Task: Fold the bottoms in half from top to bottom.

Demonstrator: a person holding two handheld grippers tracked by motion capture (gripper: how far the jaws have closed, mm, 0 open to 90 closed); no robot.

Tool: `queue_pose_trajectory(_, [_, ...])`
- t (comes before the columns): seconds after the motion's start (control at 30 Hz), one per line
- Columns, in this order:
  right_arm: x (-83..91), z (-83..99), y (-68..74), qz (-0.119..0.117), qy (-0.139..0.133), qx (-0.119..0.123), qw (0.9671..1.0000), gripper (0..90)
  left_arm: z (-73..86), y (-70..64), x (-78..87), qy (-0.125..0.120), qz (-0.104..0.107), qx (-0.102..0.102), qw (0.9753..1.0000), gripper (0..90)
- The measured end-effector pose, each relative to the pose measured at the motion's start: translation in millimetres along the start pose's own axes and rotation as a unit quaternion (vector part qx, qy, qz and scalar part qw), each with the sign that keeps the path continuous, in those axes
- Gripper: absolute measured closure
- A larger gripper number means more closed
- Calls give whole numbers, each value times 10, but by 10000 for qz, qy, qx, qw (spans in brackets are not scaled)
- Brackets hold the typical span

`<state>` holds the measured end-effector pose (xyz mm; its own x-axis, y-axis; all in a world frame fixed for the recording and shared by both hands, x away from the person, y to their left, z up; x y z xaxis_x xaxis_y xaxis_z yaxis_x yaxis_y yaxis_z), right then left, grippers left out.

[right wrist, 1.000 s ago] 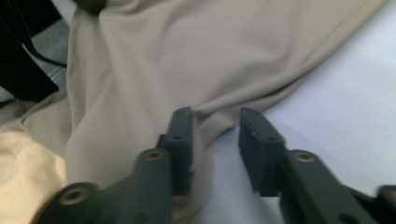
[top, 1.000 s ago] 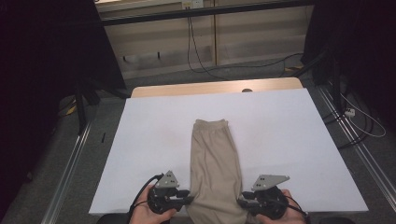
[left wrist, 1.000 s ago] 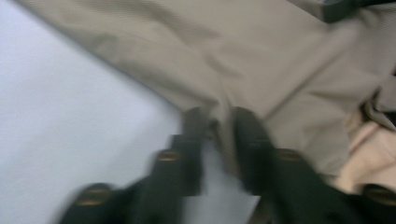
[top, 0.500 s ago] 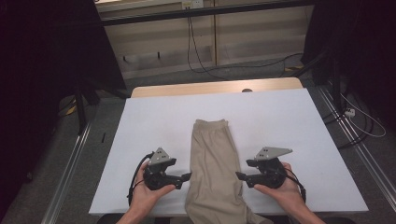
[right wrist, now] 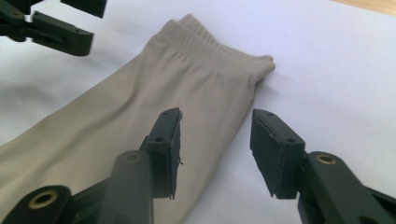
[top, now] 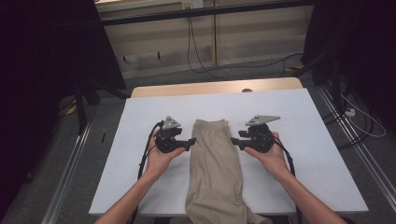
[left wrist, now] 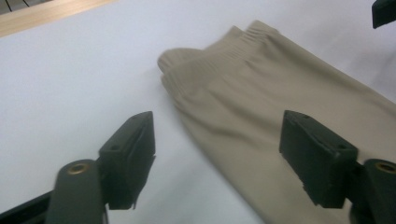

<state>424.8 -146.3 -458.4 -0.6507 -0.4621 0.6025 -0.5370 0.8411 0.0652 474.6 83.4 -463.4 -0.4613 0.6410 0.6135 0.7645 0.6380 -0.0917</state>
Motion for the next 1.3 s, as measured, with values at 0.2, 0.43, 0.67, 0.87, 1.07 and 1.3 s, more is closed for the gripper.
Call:
queue_pose_trajectory(0.2, [-412, -176, -188, 196, 139, -67, 9997, 647, -99, 208, -297, -62, -100, 146, 9998, 330])
queue_pose_trajectory(0.43, [-787, -304, -334, 386, 303, -164, 9987, 732, -142, 308, -505, 39, -324, 249, 9992, 356])
queue_pose_trajectory(0.67, [-943, -289, -384, 374, 526, -100, 9979, 900, -112, 361, -561, 120, -304, 462, 9984, 402])
queue_pose_trajectory(0.87, [-950, -290, -370, 305, 475, -211, 9982, 850, -73, 414, -593, 182, -276, 538, 9980, 451])
queue_pose_trajectory(1.07, [-926, -281, -363, 278, 548, -238, 9978, 629, -61, 444, -637, 173, -281, 713, 9969, 502])
queue_pose_trajectory(1.3, [-1014, -333, -355, 294, 451, -276, 9982, 843, -80, 460, -648, 139, -277, 772, 9965, 555])
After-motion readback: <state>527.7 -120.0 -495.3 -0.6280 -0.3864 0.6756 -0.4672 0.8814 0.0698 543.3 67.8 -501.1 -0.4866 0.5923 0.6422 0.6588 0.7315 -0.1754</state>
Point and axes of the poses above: each handheld gripper's, and its own axes: x roughly backward along the jaws, z roughly out of its underside, y roughly to its left, the point moved 7 cm from there along -x, roughly forward along the jaws, and after that the axes turned 5 degrees about z, right-handed, at the moved point
